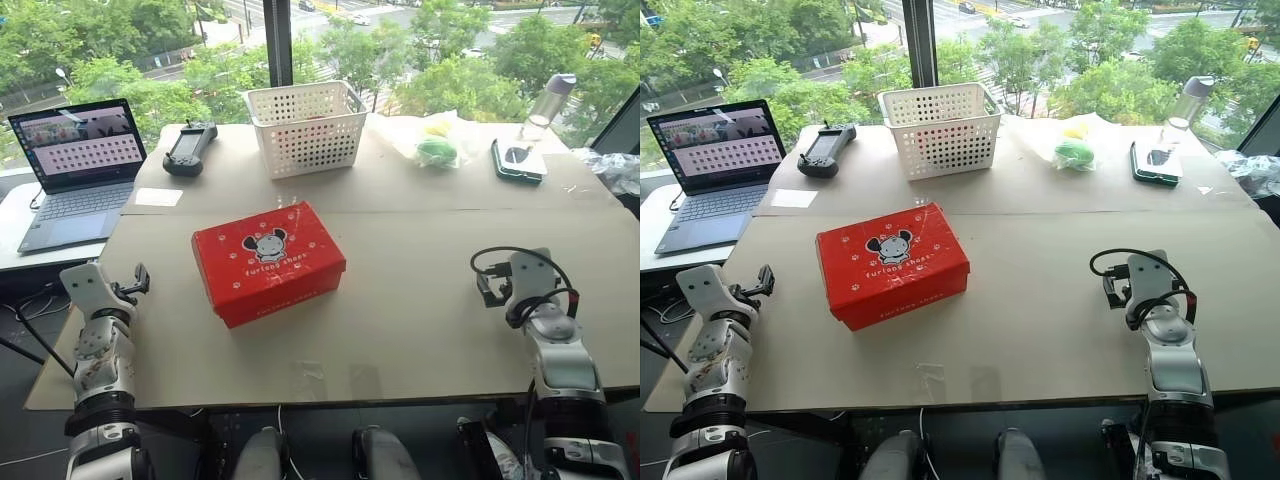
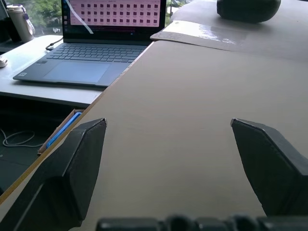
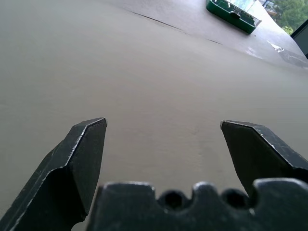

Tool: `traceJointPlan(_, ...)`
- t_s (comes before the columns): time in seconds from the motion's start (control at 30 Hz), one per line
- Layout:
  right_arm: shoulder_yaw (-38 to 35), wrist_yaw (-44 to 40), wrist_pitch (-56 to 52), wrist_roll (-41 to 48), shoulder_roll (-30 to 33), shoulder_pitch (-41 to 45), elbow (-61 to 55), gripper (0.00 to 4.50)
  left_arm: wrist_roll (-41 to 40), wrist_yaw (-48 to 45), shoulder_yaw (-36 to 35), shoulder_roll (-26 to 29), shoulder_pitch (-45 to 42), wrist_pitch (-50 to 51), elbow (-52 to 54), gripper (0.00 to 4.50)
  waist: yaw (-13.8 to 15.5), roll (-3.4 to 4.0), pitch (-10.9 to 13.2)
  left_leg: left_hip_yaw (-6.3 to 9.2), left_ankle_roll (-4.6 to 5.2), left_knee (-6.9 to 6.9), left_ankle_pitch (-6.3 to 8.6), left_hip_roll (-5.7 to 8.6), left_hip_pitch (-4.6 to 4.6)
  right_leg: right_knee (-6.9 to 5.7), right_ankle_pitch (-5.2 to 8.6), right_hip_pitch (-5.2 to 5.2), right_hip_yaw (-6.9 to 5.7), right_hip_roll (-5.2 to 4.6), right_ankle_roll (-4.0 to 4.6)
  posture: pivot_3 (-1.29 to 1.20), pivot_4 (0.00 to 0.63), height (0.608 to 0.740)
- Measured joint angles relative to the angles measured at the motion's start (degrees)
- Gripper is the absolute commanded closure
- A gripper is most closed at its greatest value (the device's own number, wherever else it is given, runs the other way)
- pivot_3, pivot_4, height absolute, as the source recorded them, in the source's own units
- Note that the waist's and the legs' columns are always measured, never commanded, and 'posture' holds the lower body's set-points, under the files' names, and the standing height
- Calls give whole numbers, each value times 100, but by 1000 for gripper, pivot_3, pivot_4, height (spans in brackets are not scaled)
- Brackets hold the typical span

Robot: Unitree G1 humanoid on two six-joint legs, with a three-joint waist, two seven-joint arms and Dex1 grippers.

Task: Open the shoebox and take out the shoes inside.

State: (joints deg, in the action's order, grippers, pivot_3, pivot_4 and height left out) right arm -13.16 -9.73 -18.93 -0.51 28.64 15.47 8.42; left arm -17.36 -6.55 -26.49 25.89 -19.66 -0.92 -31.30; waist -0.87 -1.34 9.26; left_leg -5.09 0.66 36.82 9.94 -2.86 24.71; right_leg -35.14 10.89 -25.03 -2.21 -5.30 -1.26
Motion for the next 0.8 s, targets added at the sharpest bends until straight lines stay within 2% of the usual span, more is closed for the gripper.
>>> traceJointPlan(0.4,16,83,61,-2,-91,44,134,0,35,-149,42,137,-56,-6,-173,58,1,0,0,0,1,0,-1,0,0,-1,0,0,-1,0,0,0,150,733)
traceJointPlan(0.53,16,-14,70,91,-93,198,248,0,78,-1000,316,549,52,12,-194,1120,-22,-1,1,-3,-3,0,1,-2,0,-2,11,-2,-2,1,21,0,150,733)
traceJointPlan(0.63,155,-610,44,383,-74,410,262,708,-152,-2222,489,1024,588,265,445,2187,-77,-3,2,-1,-2,-1,1,-8,2,-1,11,-8,1,2,23,0,150,733)
traceJointPlan(0.67,241,-894,5,485,-34,470,228,1094,-246,-2693,593,1252,884,381,791,2557,-106,-5,3,2,-2,-3,2,-11,4,1,12,-11,2,2,25,0,150,733)
traceJointPlan(0.7,468,-1471,-158,678,26,713,236,1404,-477,-3459,685,1716,1497,741,1397,2908,-185,-12,9,10,-1,-8,1,-18,4,-5,14,-25,12,3,30,0,150,733)
traceJointPlan(0.8,997,-2715,-342,1059,170,1387,237,2375,-802,-4691,819,2548,2218,1450,2338,3970,-210,-12,18,16,2,-14,0,-22,0,-15,17,-33,16,-2,39,0,150,733)
